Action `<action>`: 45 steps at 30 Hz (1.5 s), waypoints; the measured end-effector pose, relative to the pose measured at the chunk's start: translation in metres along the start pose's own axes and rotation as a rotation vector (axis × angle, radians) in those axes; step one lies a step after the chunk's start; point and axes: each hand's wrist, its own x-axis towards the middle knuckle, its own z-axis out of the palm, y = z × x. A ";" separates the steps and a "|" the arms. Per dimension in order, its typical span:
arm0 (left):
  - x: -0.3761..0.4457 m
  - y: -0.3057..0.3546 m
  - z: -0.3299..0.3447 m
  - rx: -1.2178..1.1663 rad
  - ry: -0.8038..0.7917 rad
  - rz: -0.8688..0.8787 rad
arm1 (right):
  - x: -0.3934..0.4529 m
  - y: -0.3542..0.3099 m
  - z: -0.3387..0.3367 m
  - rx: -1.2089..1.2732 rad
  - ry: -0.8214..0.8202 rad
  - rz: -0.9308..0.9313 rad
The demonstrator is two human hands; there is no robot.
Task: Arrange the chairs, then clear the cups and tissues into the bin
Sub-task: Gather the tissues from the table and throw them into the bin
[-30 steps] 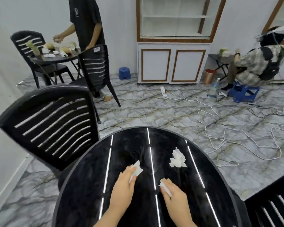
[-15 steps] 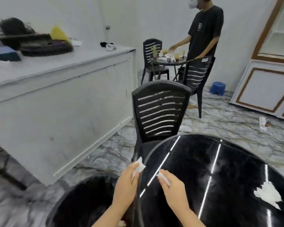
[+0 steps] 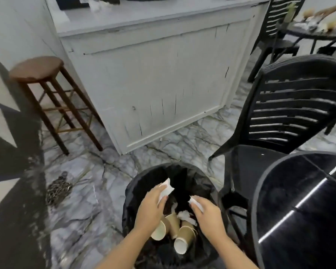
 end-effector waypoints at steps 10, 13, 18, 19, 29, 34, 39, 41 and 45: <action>0.004 -0.125 0.075 0.058 -0.093 -0.102 | 0.037 0.113 0.101 -0.070 -0.158 0.170; 0.004 -0.148 0.093 0.161 -0.169 -0.130 | 0.044 0.144 0.126 -0.119 -0.301 0.225; -0.007 -0.174 0.102 0.349 -0.368 -0.182 | 0.040 0.171 0.153 -0.397 -0.544 0.212; -0.010 -0.174 0.101 0.349 -0.375 -0.187 | 0.038 0.171 0.154 -0.390 -0.548 0.216; -0.016 -0.105 0.048 0.331 -0.258 -0.154 | 0.014 0.094 0.085 -0.286 -0.393 0.183; 0.000 -0.025 0.012 0.318 -0.234 -0.033 | 0.007 0.035 0.016 -0.230 -0.266 0.086; 0.018 0.055 -0.009 0.256 -0.211 0.111 | -0.006 -0.007 -0.052 -0.166 -0.105 0.011; 0.024 0.086 -0.014 0.256 -0.221 0.180 | -0.013 -0.019 -0.081 -0.161 -0.019 -0.003; 0.033 0.140 -0.012 0.257 -0.264 0.309 | -0.032 -0.024 -0.134 -0.117 0.151 0.018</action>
